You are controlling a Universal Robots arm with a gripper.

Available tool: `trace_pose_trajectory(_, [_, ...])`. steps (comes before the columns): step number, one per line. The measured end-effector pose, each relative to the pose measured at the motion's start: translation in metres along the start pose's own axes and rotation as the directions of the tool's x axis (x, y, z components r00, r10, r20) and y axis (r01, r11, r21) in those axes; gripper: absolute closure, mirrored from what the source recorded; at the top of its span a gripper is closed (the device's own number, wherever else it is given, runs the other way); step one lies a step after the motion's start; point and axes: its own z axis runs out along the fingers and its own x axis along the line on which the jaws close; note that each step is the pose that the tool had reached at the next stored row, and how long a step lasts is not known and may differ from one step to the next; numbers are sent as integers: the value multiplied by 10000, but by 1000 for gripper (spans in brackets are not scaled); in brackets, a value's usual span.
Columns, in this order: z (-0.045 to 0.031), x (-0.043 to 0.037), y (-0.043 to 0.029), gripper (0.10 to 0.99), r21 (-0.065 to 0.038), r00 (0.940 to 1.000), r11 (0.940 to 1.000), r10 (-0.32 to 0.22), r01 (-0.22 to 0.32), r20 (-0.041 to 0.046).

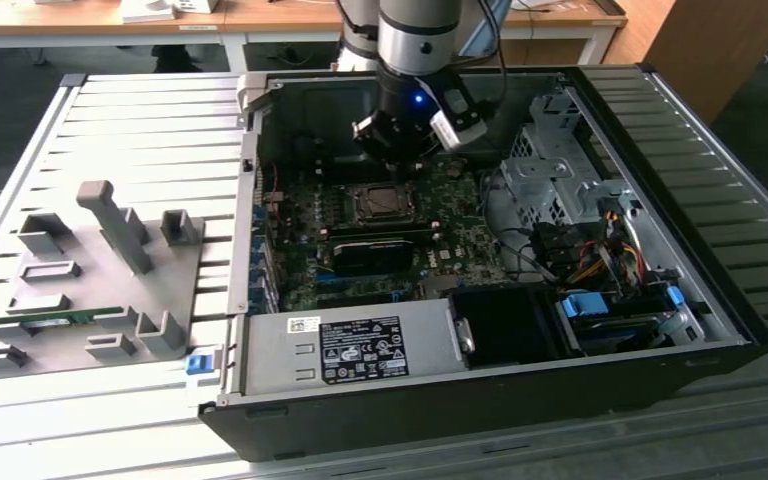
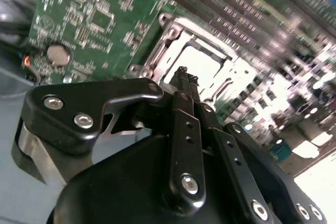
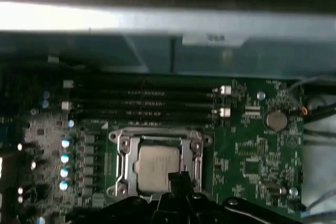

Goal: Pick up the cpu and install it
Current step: 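Install the second cpu locking lever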

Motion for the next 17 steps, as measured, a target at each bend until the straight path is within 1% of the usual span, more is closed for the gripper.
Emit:
trace_pose_trajectory(2, [-2,-6,-47,980,-8,10000,10000,0,0,-19])
trace_pose_trajectory(3, [-2,-16,-61,980,-19,10000,10000,1,-1,-56])
trace_pose_trajectory(4, [-3,-18,-80,980,-29,10000,10000,2,-2,-71])
trace_pose_trajectory(7, [-2,-17,-167,980,-64,10000,10000,2,-3,-73])
trace_pose_trajectory(10, [0,-16,-226,980,-196,10000,9998,0,-1,-71])
trace_pose_trajectory(12, [2,-15,-266,980,-248,10000,9997,0,-1,-70])
trace_pose_trajectory(13, [4,-12,-292,980,-265,10000,9996,-1,-1,-70])
trace_pose_trajectory(17, [10,-2,-343,980,-271,10000,9996,-1,-1,-70])
